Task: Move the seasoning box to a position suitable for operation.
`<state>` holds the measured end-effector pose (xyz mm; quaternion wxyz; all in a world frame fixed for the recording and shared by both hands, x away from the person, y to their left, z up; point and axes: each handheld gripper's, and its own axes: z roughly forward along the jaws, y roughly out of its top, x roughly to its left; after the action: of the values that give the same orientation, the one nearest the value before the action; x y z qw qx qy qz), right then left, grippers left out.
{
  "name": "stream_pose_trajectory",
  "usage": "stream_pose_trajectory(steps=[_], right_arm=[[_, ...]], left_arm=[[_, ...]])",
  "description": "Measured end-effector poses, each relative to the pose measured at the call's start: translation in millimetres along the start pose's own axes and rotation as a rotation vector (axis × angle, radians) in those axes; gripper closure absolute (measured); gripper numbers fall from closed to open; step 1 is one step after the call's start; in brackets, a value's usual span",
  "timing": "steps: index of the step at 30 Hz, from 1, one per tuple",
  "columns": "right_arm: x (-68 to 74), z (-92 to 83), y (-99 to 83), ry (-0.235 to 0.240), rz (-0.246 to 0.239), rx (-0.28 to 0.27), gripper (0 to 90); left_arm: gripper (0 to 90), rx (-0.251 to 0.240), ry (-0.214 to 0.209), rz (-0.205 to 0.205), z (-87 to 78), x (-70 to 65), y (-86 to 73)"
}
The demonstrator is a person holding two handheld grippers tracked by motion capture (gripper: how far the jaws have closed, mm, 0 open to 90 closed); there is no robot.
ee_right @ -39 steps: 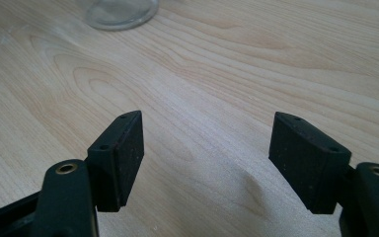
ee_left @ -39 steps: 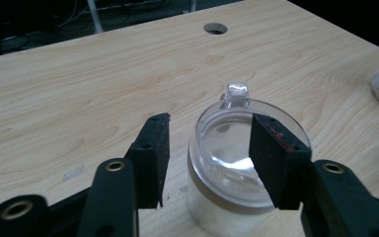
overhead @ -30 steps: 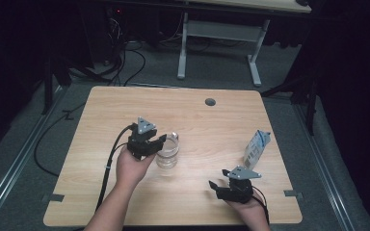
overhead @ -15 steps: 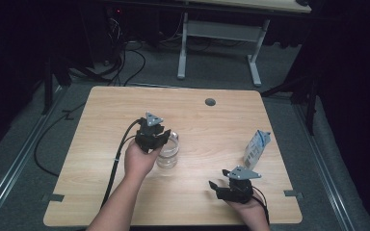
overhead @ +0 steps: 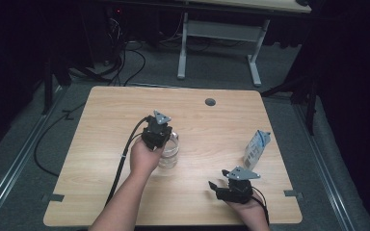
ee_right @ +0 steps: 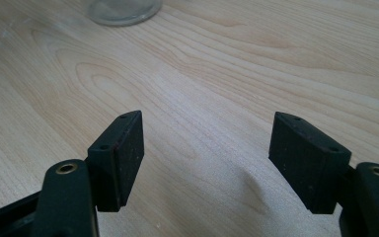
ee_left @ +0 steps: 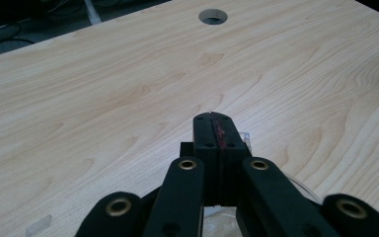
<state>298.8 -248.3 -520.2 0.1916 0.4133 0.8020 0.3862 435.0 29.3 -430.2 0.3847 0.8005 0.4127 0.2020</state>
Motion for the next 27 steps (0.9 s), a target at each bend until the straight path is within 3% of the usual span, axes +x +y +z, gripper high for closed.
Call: stream_pose_trajectory(steps=[2,8,20,27], right_arm=[[0.2,-0.1,0.1,0.0,0.0,0.001,29.7],[0.8,0.0,-0.1,-0.001,-0.002,0.002,29.7],[1.6,0.0,0.0,-0.001,-0.004,0.002,29.7],[2.8,-1.2,0.9,-0.002,-0.007,-0.002,29.7]], left_arm=[[90.0,0.007,0.003,0.012,1.6,-1.5,1.8],[90.0,0.05,0.013,-0.01,10.8,0.0,2.2],[90.0,0.054,0.014,-0.019,7.7,-2.2,0.8],[90.0,0.04,0.004,-0.037,-2.2,-5.7,-9.0]])
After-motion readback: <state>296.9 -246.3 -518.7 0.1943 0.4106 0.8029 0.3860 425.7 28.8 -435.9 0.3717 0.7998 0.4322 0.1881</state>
